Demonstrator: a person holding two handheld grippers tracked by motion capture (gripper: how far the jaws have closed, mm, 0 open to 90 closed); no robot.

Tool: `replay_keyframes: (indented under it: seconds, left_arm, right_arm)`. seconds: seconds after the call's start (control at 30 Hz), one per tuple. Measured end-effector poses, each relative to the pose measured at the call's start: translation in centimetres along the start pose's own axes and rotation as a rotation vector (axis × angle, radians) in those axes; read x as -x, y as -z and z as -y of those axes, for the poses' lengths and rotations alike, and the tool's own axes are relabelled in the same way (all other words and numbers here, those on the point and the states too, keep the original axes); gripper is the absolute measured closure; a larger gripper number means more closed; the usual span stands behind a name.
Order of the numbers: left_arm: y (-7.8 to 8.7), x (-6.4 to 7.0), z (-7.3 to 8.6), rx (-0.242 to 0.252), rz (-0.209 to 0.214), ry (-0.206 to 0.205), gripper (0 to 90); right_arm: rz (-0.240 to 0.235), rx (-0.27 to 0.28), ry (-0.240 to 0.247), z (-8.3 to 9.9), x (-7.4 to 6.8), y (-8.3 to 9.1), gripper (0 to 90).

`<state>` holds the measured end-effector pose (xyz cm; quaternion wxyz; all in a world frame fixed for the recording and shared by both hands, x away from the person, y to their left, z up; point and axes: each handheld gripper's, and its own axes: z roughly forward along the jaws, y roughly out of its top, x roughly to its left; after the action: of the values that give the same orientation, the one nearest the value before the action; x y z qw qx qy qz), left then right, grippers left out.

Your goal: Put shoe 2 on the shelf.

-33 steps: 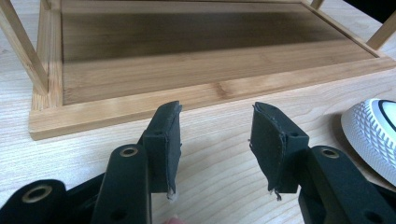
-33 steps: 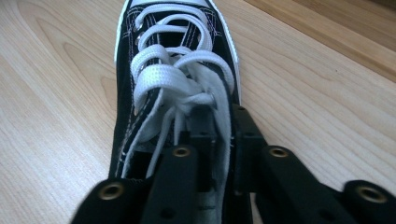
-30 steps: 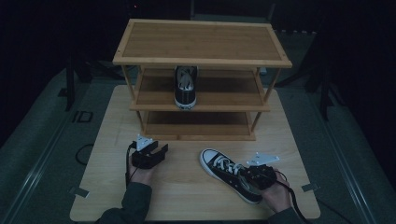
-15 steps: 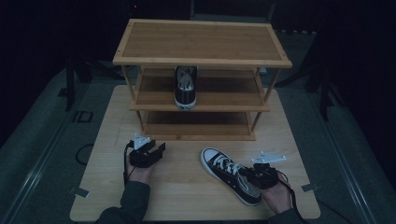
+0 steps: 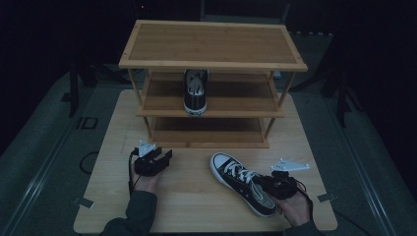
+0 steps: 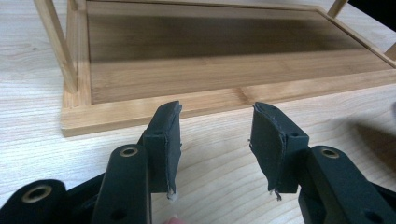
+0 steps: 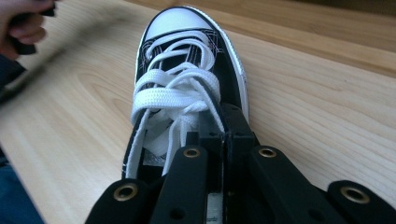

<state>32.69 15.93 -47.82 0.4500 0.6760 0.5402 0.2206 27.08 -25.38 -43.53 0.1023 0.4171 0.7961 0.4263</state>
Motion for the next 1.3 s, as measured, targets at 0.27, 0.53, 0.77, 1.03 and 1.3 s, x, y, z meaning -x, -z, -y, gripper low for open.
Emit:
replay_keyframes:
  seconds: [0.27, 0.53, 0.77, 1.03, 1.3]
  left_arm:
    - [0.3, -0.5, 0.0, 0.004, -0.008, 0.014, 53.3]
    - [0.3, -0.5, 0.0, 0.007, -0.010, 0.017, 53.3]
    - [0.4, -0.9, 0.0, 0.013, -0.015, 0.029, 53.3]
    - [0.5, -0.8, 0.0, 0.011, -0.015, 0.028, 53.3]
    - [0.4, -0.9, 0.0, 0.009, -0.016, 0.031, 53.3]
  right_arm:
    - [-0.020, 0.045, 0.011, -1.3, -1.4, 1.8, 88.1]
    - [-0.069, 0.075, 0.061, -2.9, -2.5, 3.7, 88.2]
    - [-0.082, 0.102, 0.080, -4.4, -2.6, 4.7, 88.2]
    - [-0.074, 0.151, 0.077, -6.4, -2.5, 6.4, 88.3]
    - [-0.042, 0.190, 0.064, -8.1, -2.1, 7.7, 88.3]
